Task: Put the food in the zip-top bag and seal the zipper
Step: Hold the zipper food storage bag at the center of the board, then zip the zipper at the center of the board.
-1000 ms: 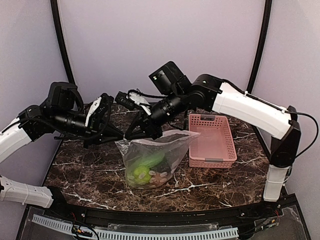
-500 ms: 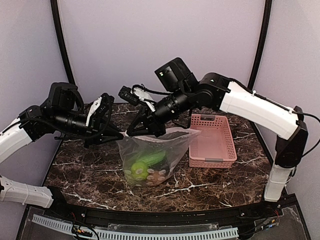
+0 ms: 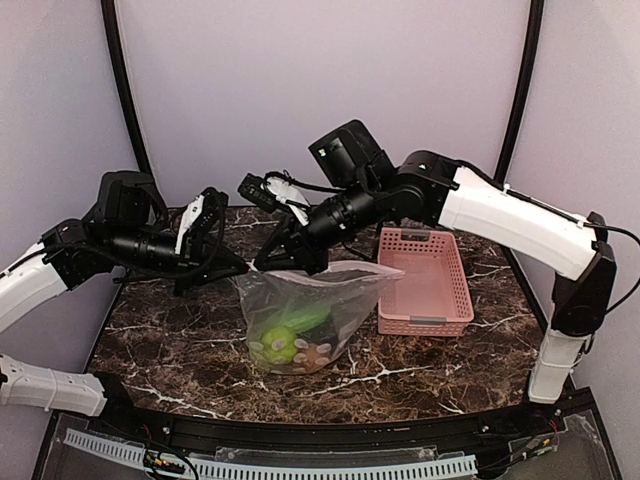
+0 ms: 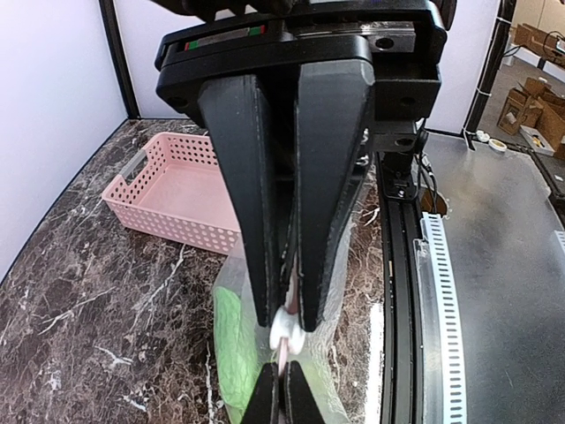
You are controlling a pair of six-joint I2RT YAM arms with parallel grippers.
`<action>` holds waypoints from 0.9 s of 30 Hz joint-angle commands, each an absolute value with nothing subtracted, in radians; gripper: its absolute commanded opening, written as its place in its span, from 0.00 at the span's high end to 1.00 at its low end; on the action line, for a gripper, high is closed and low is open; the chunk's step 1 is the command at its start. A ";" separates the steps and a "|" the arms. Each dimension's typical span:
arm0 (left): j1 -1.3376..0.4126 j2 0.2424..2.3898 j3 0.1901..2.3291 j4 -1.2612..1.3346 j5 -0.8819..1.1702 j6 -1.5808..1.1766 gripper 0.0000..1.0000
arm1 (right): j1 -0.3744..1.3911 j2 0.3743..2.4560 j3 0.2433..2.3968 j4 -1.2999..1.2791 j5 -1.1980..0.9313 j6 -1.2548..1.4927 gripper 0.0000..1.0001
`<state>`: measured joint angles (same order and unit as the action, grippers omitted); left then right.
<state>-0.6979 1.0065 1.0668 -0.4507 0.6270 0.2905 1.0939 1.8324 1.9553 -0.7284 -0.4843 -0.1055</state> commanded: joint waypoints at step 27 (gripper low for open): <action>-0.640 0.933 1.026 -0.361 0.452 0.237 0.99 | 1.069 1.707 1.837 -0.698 -0.329 0.023 1.00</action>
<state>-0.6689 0.9672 1.0386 -0.3737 0.5148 0.2535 1.0897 1.7580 1.8614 -0.6422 -0.3607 -0.0128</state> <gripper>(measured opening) 0.014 0.057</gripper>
